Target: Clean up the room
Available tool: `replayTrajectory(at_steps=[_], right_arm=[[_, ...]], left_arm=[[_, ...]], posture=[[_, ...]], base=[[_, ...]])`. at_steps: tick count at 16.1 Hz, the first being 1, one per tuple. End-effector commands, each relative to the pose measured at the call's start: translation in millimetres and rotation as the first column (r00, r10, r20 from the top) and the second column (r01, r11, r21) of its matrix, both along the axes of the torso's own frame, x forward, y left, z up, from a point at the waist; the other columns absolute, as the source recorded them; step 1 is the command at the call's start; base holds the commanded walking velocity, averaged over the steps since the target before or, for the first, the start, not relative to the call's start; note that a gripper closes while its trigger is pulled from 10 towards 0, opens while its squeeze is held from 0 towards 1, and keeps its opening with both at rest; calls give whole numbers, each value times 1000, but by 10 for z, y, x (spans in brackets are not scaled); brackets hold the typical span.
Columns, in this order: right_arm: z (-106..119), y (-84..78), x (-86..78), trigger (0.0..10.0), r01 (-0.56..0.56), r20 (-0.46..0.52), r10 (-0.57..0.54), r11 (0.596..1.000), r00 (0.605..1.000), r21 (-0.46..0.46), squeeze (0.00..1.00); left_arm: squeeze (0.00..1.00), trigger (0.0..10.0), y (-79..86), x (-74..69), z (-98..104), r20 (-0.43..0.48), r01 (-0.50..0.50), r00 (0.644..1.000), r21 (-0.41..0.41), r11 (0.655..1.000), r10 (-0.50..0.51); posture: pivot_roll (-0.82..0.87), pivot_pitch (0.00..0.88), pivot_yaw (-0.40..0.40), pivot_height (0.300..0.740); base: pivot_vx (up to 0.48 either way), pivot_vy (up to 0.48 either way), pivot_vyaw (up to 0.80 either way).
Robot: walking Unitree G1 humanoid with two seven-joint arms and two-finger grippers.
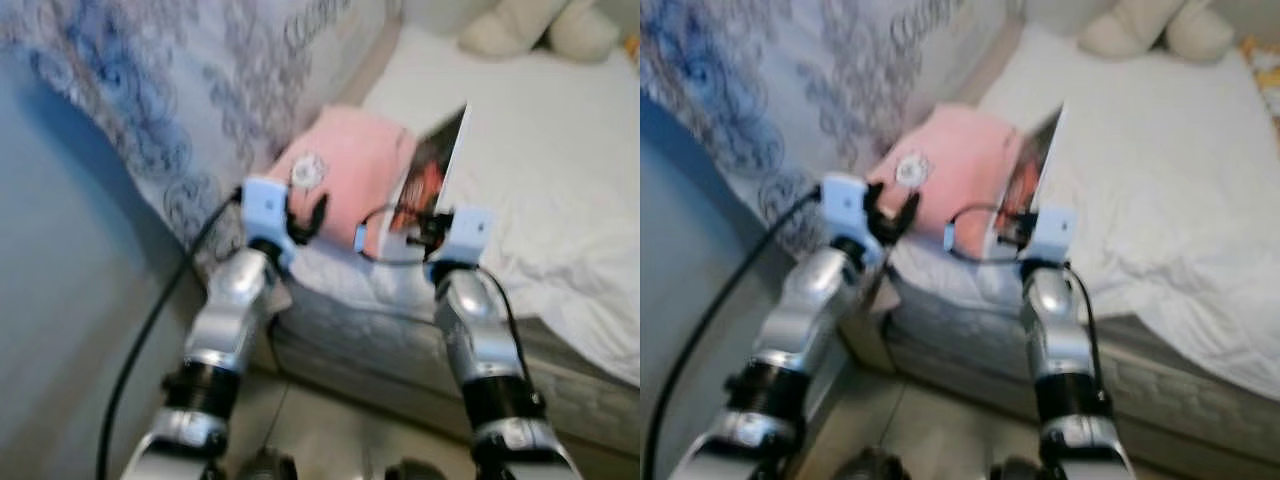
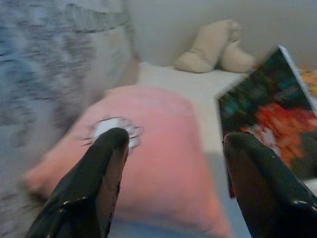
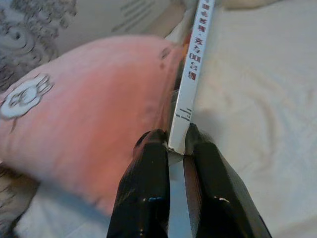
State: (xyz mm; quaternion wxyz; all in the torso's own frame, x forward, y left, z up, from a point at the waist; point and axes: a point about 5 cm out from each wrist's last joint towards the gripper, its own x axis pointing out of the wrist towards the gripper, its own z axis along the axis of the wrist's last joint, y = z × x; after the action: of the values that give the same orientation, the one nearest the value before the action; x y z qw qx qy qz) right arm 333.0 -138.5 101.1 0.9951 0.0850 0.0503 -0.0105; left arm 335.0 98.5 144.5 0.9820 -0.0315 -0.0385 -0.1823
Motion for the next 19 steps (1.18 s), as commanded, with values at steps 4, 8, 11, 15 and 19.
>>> replayTrajectory(at_steps=[4, 8, 11, 15, 19], right_arm=[[107, 22, 33, 0, -17, 48, 17, 1000, 999, 10, 0], [92, 12, 36, 0, -21, 41, 20, 1000, 999, 19, 0], [103, -1, 69, 0, -28, 34, 27, 999, 999, 25, 0], [60, -22, 142, 0, -39, -44, 49, 979, 998, 199, 0], [-252, -135, 185, 0, -54, -274, 159, 934, 949, 354, 0]], left_arm=[[0, 10000, -11, 3, 38, 28, 0, 1000, 10, 1000, 0], [0, 10000, -13, -2, 33, 28, 0, 1000, 14, 1000, -1], [0, 10000, 9, 8, 29, 31, -13, 999, 48, 999, 12], [0, 10000, 45, 5, 52, 31, -37, 999, 15, 999, 36], [0, 10000, 101, -59, 82, 35, -30, 999, 9, 1000, 30]], posture=[[-126, 0, 68, 715], [-124, 2, 68, 715], [-122, 5, 67, 715], [-106, 5, 69, 715], [-61, 28, 79, 715]], base=[[480, 0, 0], [480, 0, 0], [475, 0, 0], [69, 0, 0], [0, 0, 0]])
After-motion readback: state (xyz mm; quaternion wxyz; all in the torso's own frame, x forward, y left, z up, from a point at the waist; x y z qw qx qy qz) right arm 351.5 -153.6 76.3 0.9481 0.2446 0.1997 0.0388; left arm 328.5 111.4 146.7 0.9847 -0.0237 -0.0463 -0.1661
